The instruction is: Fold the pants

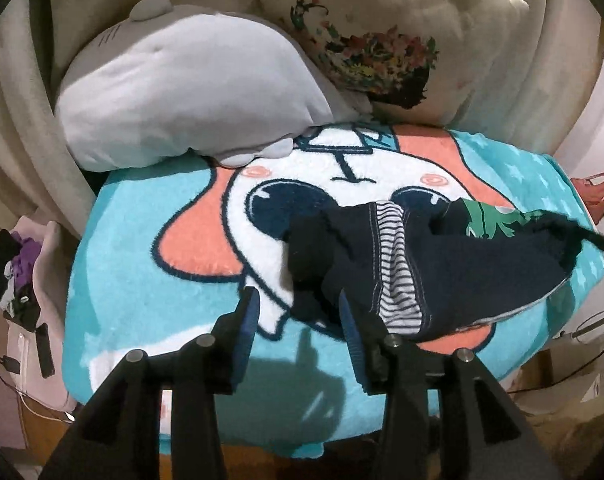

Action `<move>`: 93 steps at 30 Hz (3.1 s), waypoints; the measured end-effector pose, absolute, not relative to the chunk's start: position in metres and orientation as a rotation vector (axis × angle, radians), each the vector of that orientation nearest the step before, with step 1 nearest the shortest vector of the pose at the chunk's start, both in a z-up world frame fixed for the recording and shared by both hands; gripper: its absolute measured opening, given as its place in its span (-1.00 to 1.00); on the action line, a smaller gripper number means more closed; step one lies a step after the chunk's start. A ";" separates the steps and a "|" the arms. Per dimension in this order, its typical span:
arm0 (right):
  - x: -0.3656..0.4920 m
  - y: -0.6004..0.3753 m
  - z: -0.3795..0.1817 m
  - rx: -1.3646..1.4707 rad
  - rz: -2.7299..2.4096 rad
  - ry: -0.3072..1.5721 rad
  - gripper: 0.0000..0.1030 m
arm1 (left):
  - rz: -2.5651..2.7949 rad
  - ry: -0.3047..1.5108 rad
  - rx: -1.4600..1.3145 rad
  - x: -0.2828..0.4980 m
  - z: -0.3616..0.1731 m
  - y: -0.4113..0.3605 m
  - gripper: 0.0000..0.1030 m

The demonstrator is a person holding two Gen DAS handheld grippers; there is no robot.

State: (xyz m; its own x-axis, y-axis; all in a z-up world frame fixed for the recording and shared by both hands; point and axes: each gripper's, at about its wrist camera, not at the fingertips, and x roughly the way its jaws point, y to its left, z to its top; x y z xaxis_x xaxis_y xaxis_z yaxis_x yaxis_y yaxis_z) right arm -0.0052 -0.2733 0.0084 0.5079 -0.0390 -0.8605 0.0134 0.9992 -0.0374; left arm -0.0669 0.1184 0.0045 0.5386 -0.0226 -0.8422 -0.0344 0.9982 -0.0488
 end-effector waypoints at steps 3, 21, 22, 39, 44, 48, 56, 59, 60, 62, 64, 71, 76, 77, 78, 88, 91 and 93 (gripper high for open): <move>0.004 -0.283 0.022 -0.035 -0.056 1.006 -0.94 | 0.012 0.992 -0.091 -0.061 0.006 0.115 -0.22; 0.011 -0.345 -0.006 0.051 -0.316 1.033 -0.12 | 0.034 1.090 -0.180 0.010 -0.027 0.096 -0.02; 0.008 -0.341 0.000 0.059 -0.309 1.010 -0.07 | 0.054 1.115 -0.171 0.010 -0.036 0.096 -0.02; 0.030 -0.071 -0.011 -0.027 0.461 1.139 -0.04 | 0.113 1.094 -0.322 -0.056 -0.025 0.169 0.04; 0.032 0.019 -0.040 -0.042 0.644 1.192 -0.16 | 0.179 1.060 -0.335 -0.091 -0.013 0.203 0.04; 0.028 0.067 -0.076 -0.129 0.647 1.269 -0.11 | 0.225 1.047 -0.356 -0.109 -0.010 0.223 0.05; 0.019 0.048 -0.040 -0.080 0.558 1.163 -0.09 | 0.229 1.048 -0.308 -0.113 -0.008 0.235 0.06; 0.000 0.019 -0.008 -0.106 0.448 1.040 0.13 | 0.187 1.046 -0.270 -0.102 -0.006 0.224 0.06; -0.007 0.007 0.002 -0.132 0.392 0.991 0.37 | 0.167 1.046 -0.261 -0.097 -0.006 0.219 0.06; -0.021 -0.017 0.015 -0.148 0.302 0.933 0.73 | 0.120 1.047 -0.241 -0.086 -0.005 0.206 0.06; -0.030 -0.050 0.014 -0.104 0.254 0.952 0.84 | 0.070 1.050 -0.216 -0.072 -0.003 0.189 0.07; -0.042 -0.167 0.007 0.172 0.102 1.079 0.55 | -0.116 1.068 -0.147 -0.020 0.014 0.111 0.07; -0.046 -0.245 0.015 0.258 -0.041 1.009 0.52 | -0.292 1.106 -0.138 0.019 0.023 0.044 0.07; -0.045 -0.263 0.014 0.277 -0.071 1.003 0.52 | -0.340 1.109 -0.125 0.029 0.026 0.025 0.06; -0.044 -0.270 0.013 0.285 -0.082 1.002 0.51 | -0.371 1.110 -0.113 0.034 0.027 0.011 0.06; -0.025 -0.331 -0.022 0.373 -0.089 1.027 0.52 | -0.701 1.252 -0.017 0.117 -0.008 -0.175 0.13; -0.020 -0.334 -0.034 0.391 -0.039 1.037 0.52 | -0.777 1.323 -0.009 0.131 -0.032 -0.219 0.13; -0.016 -0.334 -0.039 0.408 0.001 1.040 0.51 | -0.813 1.354 0.012 0.137 -0.045 -0.241 0.13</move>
